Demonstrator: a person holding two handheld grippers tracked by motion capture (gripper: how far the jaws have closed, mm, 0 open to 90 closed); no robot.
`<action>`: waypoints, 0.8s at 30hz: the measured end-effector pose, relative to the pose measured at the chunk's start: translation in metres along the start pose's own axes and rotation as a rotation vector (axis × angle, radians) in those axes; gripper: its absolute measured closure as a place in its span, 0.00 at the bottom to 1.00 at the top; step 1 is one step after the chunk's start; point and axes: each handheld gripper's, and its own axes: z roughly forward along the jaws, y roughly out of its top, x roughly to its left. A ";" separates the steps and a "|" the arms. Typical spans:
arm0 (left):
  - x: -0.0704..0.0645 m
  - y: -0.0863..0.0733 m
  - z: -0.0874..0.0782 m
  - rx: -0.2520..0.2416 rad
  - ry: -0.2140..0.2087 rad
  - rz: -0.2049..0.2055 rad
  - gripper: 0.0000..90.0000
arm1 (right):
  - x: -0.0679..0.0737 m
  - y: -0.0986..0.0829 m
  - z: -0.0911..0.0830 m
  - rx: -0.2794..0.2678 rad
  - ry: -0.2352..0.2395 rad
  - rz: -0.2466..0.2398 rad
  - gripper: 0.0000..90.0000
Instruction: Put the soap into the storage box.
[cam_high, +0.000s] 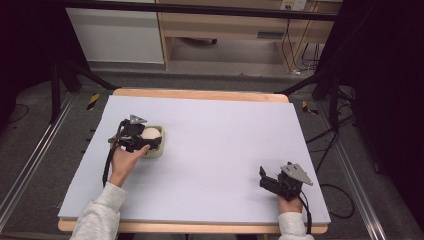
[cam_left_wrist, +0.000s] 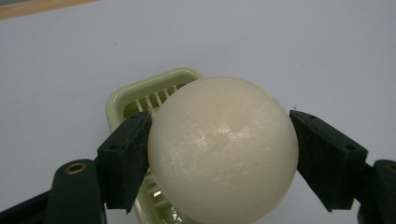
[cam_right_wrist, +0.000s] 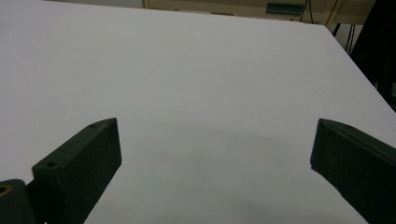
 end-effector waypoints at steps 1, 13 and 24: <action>0.001 0.000 0.001 0.000 0.002 -0.001 0.27 | 0.000 0.000 0.000 0.000 0.000 -0.001 0.03; 0.010 0.001 0.014 0.023 0.021 -0.009 0.27 | 0.000 0.000 0.000 0.003 -0.002 -0.001 0.03; 0.014 -0.001 0.023 0.043 0.021 -0.007 0.27 | 0.000 0.000 0.000 0.003 0.001 -0.001 0.03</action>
